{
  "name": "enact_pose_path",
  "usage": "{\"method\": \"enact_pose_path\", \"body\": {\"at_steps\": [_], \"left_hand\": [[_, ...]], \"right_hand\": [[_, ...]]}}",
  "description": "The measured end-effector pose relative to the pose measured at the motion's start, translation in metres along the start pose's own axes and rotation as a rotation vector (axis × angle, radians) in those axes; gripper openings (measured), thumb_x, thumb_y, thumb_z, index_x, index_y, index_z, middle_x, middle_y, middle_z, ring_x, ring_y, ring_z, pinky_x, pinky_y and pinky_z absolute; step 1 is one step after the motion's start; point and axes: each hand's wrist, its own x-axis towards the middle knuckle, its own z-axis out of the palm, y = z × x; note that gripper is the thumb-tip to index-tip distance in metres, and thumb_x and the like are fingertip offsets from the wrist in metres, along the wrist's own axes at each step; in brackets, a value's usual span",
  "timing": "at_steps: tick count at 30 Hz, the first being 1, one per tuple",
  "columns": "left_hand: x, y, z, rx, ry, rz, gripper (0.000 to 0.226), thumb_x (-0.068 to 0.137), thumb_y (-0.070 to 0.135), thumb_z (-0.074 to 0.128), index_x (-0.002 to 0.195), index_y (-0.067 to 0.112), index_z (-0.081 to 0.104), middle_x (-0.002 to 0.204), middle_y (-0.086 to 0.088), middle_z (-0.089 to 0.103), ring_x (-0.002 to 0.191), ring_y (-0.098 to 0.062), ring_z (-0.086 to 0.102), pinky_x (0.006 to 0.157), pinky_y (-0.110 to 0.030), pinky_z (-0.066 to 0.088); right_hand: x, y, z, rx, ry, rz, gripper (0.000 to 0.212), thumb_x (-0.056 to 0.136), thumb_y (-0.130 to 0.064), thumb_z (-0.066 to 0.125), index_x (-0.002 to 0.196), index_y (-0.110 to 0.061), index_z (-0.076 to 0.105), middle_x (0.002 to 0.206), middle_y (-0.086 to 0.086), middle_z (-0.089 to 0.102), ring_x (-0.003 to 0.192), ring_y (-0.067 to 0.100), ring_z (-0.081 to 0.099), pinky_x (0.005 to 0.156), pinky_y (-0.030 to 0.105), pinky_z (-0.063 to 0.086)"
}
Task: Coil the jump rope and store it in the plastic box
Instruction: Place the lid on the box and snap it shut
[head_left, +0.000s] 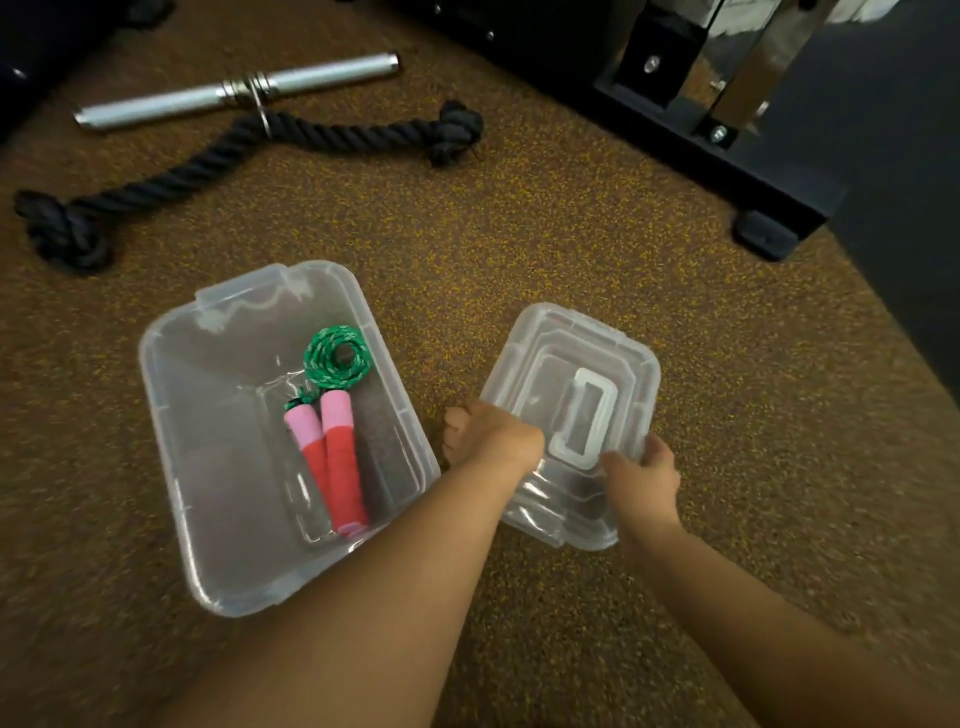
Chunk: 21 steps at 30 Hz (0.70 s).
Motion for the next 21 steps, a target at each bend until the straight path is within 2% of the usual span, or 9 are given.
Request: {"method": "enact_pose_path", "body": {"at_steps": [2,5,7,11,14,15,17,19,21], "left_hand": [[-0.011,0.009,-0.008,-0.032,0.019,0.062,0.068,0.082,0.02,0.061,0.141,0.007,0.029,0.141,-0.012,0.025,0.123,-0.034,0.04,0.105,-0.043,0.039],[-0.033,0.023,-0.029,-0.101,0.055,0.235,0.059,0.083,0.009,0.059,0.136,0.008,0.034,0.138,-0.012,0.025,0.118,-0.033,0.044,0.104,-0.039,0.04],[-0.052,0.028,-0.049,-0.17,0.105,0.379,0.053,0.085,0.004,0.054,0.134,0.011,0.037,0.137,-0.01,0.024,0.116,-0.031,0.045,0.103,-0.035,0.041],[-0.077,-0.001,-0.106,-0.304,0.321,0.543,0.045,0.092,0.013,0.048,0.136,0.018,0.038,0.13,0.0,0.029,0.107,-0.018,0.047,0.097,-0.024,0.036],[-0.083,-0.052,-0.147,-0.367,0.452,0.492,0.043,0.093,0.022,0.049,0.135,0.026,0.042,0.128,0.005,0.035,0.107,-0.011,0.048,0.103,-0.03,0.038],[-0.085,-0.071,-0.159,-0.371,0.494,0.469,0.04,0.093,0.022,0.05,0.132,0.027,0.044,0.125,0.005,0.037,0.106,-0.01,0.048,0.104,-0.032,0.038],[-0.09,-0.104,-0.174,-0.342,0.563,0.4,0.041,0.092,0.02,0.052,0.132,0.025,0.046,0.119,0.006,0.034,0.105,-0.007,0.042,0.102,-0.027,0.034],[-0.093,-0.133,-0.184,-0.313,0.584,0.333,0.043,0.09,0.021,0.054,0.132,0.022,0.048,0.119,0.004,0.036,0.111,-0.01,0.042,0.102,-0.027,0.034],[-0.096,-0.154,-0.187,-0.329,0.572,0.284,0.04,0.09,0.021,0.055,0.13,0.023,0.05,0.116,0.005,0.037,0.12,-0.016,0.042,0.105,-0.031,0.034]], "right_hand": [[-0.021,-0.026,-0.011,0.076,0.001,-0.01,0.062,0.065,-0.031,0.056,0.127,-0.027,0.048,0.122,0.011,0.058,0.105,0.034,0.06,0.088,0.054,0.053],[-0.042,-0.067,-0.025,0.212,-0.01,-0.122,0.033,0.083,-0.004,0.052,0.113,-0.014,0.063,0.103,0.011,0.068,0.09,0.031,0.065,0.077,0.042,0.054],[-0.054,-0.092,-0.033,0.255,-0.026,-0.255,0.032,0.082,-0.003,0.05,0.106,-0.017,0.066,0.095,0.006,0.071,0.093,0.034,0.067,0.071,0.036,0.055],[-0.091,-0.132,-0.016,0.2,-0.203,-0.529,0.041,0.081,-0.003,0.047,0.107,-0.026,0.066,0.103,0.001,0.072,0.099,0.028,0.068,0.08,0.043,0.058],[-0.119,-0.143,0.016,0.052,-0.333,-0.714,0.051,0.083,-0.011,0.046,0.13,-0.031,0.052,0.123,-0.003,0.058,0.112,0.007,0.056,0.093,0.033,0.051],[-0.128,-0.142,0.028,0.007,-0.343,-0.74,0.055,0.086,-0.012,0.046,0.138,-0.03,0.044,0.126,-0.006,0.049,0.111,-0.009,0.048,0.097,0.019,0.044],[-0.145,-0.137,0.05,-0.046,-0.398,-0.791,0.06,0.091,-0.007,0.046,0.146,-0.025,0.031,0.122,-0.008,0.039,0.097,-0.028,0.037,0.085,-0.005,0.031],[-0.16,-0.132,0.068,-0.098,-0.461,-0.837,0.062,0.091,-0.002,0.046,0.147,-0.022,0.028,0.121,-0.005,0.037,0.096,-0.026,0.036,0.079,-0.011,0.025],[-0.169,-0.127,0.083,-0.15,-0.501,-0.862,0.061,0.092,-0.003,0.047,0.147,-0.023,0.028,0.122,-0.005,0.037,0.106,-0.013,0.038,0.086,-0.009,0.026]]}}
